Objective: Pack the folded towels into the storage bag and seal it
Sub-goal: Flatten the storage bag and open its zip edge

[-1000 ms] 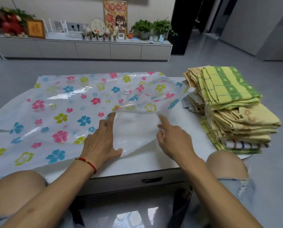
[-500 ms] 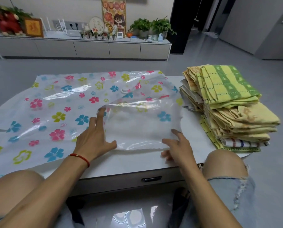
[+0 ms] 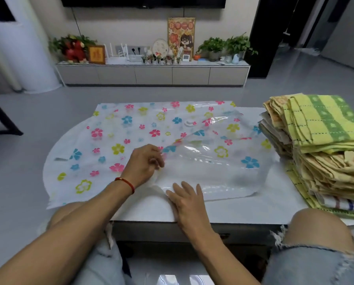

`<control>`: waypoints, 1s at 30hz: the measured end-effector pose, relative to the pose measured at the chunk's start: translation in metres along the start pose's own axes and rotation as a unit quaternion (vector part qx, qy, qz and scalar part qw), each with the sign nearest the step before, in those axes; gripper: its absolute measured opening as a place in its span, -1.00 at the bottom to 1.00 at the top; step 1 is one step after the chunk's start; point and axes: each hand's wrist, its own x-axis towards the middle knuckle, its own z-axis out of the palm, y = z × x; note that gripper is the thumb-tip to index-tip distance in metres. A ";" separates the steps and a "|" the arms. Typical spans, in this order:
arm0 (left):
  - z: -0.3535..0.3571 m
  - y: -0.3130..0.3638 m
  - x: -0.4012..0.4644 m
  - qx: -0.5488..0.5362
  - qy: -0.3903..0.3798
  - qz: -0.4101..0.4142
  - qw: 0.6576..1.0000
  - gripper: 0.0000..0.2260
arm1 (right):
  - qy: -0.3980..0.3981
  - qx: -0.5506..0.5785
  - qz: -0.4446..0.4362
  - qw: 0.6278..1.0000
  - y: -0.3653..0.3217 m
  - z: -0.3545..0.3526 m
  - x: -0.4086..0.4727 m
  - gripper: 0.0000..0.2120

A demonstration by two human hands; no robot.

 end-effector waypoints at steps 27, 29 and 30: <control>-0.060 -0.018 -0.033 0.153 -0.181 0.011 0.971 -0.69 | 0.119 0.070 -0.045 0.989 -0.070 -0.030 0.043 -0.83; -0.062 -0.023 -0.042 0.202 -0.174 0.029 0.963 -0.67 | 0.120 0.071 -0.062 0.988 -0.069 -0.025 0.042 -0.85; -0.062 -0.024 -0.042 0.202 -0.169 0.039 0.964 -0.65 | 0.131 0.076 -0.071 0.986 -0.069 -0.020 0.039 -0.86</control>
